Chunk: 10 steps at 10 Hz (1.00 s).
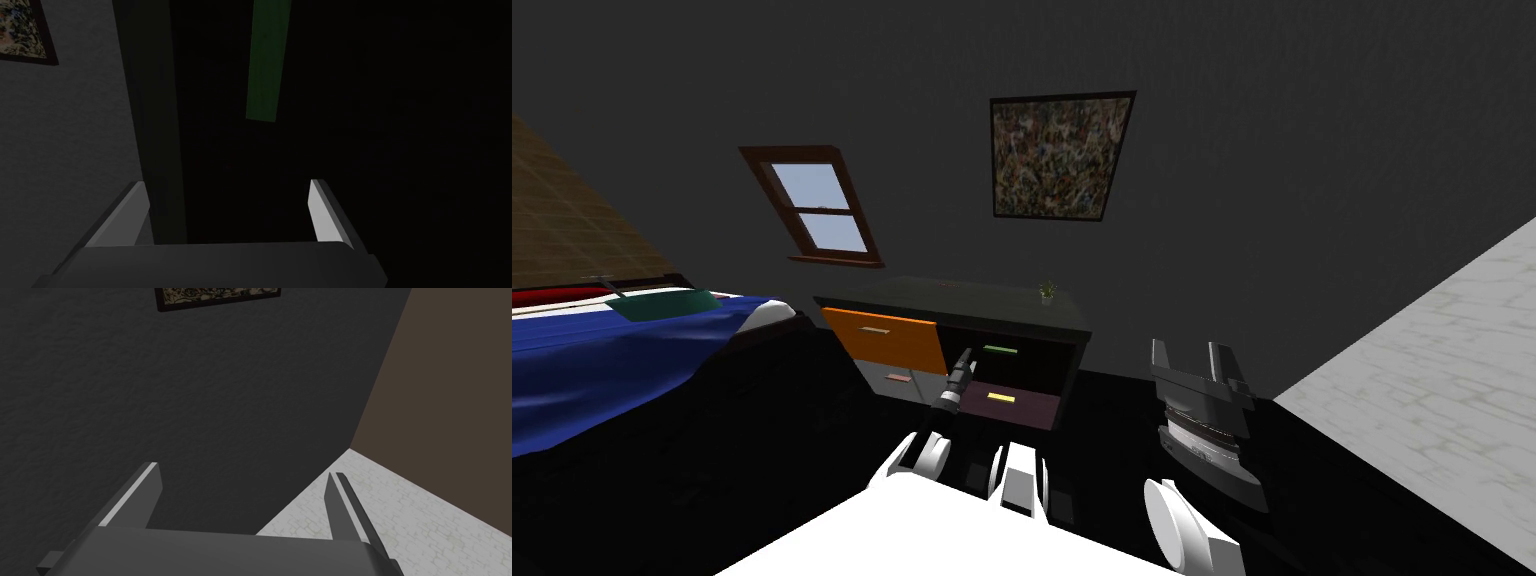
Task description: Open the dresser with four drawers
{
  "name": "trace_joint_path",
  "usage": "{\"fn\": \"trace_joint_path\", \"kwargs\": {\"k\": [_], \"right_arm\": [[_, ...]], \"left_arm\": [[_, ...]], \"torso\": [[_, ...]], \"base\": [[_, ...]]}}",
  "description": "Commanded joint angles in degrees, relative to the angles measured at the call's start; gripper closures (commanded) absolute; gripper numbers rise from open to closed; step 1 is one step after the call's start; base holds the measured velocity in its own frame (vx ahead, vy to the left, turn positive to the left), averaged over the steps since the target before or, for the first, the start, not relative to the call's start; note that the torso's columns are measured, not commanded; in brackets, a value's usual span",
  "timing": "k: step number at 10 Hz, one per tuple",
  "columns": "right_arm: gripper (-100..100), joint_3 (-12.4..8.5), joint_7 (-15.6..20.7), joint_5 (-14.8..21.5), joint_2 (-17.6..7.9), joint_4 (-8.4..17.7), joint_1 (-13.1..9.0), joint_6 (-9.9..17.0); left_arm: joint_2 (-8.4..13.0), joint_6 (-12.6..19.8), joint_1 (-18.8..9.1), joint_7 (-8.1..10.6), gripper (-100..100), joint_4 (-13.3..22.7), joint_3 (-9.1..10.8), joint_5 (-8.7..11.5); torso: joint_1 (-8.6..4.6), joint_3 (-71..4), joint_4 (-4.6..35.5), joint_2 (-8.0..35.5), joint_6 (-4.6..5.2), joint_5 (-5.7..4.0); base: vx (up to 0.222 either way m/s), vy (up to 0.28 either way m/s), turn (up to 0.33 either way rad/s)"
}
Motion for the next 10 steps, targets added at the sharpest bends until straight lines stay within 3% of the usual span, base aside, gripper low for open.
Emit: {"fn": "trace_joint_path", "kwargs": {"k": [1,4,6,7,8,10], "right_arm": [[0,0.0,0.0,0.0,0.0,0.0,0.0,0.0],[0,0.0,0.0,0.0,0.0,0.0,0.0,0.0],[0,0.0,0.0,0.0,0.0,0.0,0.0,0.0],[0,0.0,0.0,0.0,0.0,0.0,0.0,0.0],[0,0.0,0.0,0.0,0.0,0.0,0.0,0.0],[0,0.0,0.0,0.0,0.0,0.0,0.0,0.0]], "left_arm": [[-3.6,-0.5,-0.6,0.04,-100,3.6,-0.11,0.1],[-7.4,-0.7,-1.0,0.02,-100,5.0,-0.15,0.1],[-6.9,1.0,-1.5,-0.17,-100,3.7,0.04,0.1],[-7.0,0.2,-1.3,-0.13,-100,4.2,-0.04,0.1],[-7.0,0.4,-1.4,-0.17,100,4.1,-0.02,0.1],[-6.9,0.8,-0.7,-0.07,100,3.0,-0.34,0.0]], "torso": [[-0.01,0.0,0.0,0.0,0.01,0.0],[0.01,0.0,0.0,0.0,0.01,0.0],[0.03,0.1,0.0,0.1,0.0,0.01],[0.01,0.0,0.0,-0.1,0.01,0.0],[-0.01,0.0,0.0,0.0,0.0,0.0],[0.06,0.1,-0.3,0.0,0.12,0.26]], "base": [[0.103,-0.025,-0.033],[0.07,-0.011,-0.01],[0.037,0.0,0.001],[0.037,0.001,0.0],[0.0,0.0,0.0],[-0.122,-0.011,0.024]]}}
